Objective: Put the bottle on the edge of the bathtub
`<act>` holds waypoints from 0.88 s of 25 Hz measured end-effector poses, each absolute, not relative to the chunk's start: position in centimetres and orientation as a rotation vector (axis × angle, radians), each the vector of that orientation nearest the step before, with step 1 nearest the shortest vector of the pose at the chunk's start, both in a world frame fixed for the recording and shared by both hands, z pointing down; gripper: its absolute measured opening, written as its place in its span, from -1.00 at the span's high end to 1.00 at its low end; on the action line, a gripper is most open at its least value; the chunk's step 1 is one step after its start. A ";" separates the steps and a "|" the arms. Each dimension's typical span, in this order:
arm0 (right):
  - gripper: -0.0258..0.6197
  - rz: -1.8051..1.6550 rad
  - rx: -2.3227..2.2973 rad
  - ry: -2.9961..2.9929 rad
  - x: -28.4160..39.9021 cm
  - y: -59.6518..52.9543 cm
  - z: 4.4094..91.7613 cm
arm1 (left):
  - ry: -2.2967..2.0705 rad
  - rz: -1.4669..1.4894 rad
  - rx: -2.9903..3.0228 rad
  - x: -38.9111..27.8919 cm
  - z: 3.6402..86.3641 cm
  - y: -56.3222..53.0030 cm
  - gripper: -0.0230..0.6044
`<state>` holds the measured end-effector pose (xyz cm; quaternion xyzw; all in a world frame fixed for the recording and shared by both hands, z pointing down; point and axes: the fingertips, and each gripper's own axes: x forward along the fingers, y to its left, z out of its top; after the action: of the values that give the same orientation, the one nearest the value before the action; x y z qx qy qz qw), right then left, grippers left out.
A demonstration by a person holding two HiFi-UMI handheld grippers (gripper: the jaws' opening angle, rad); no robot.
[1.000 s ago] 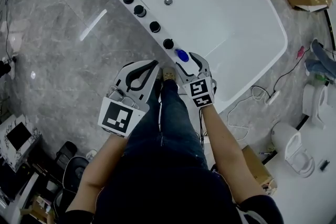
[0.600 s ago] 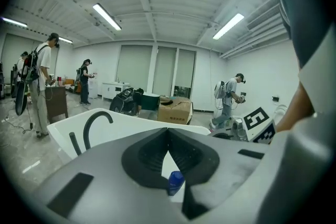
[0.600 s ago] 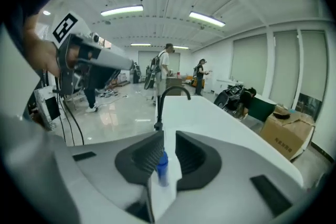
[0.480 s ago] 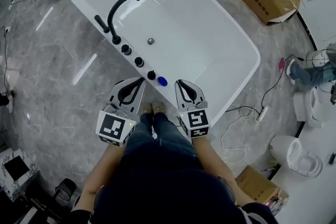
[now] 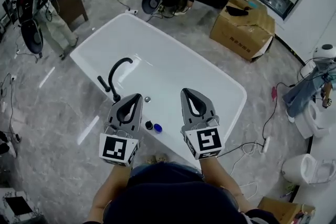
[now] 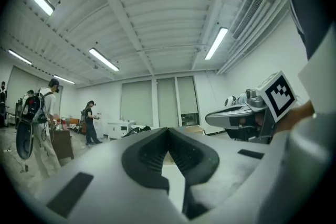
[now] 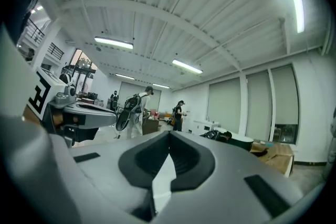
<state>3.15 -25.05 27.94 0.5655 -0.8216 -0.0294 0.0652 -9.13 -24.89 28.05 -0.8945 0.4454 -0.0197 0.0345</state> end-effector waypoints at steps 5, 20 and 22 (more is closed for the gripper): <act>0.83 -0.197 1.738 -2.513 3.2 -24.1 22.3 | 1.438 0.017 -2.667 -9.4 22.2 -24.6 0.85; 0.83 -0.186 1.746 -2.558 5.0 -23.2 20.8 | 1.488 -0.001 -2.646 -9.2 21.1 -23.2 0.85; 0.83 -0.182 1.736 -2.561 5.1 -23.0 21.0 | 1.494 -0.005 -2.647 -9.2 21.2 -23.0 0.85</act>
<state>5.08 -22.96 20.97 0.5600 -0.8262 -0.0589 0.0212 -9.19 -23.01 21.22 -0.8698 0.4908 -0.0015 0.0509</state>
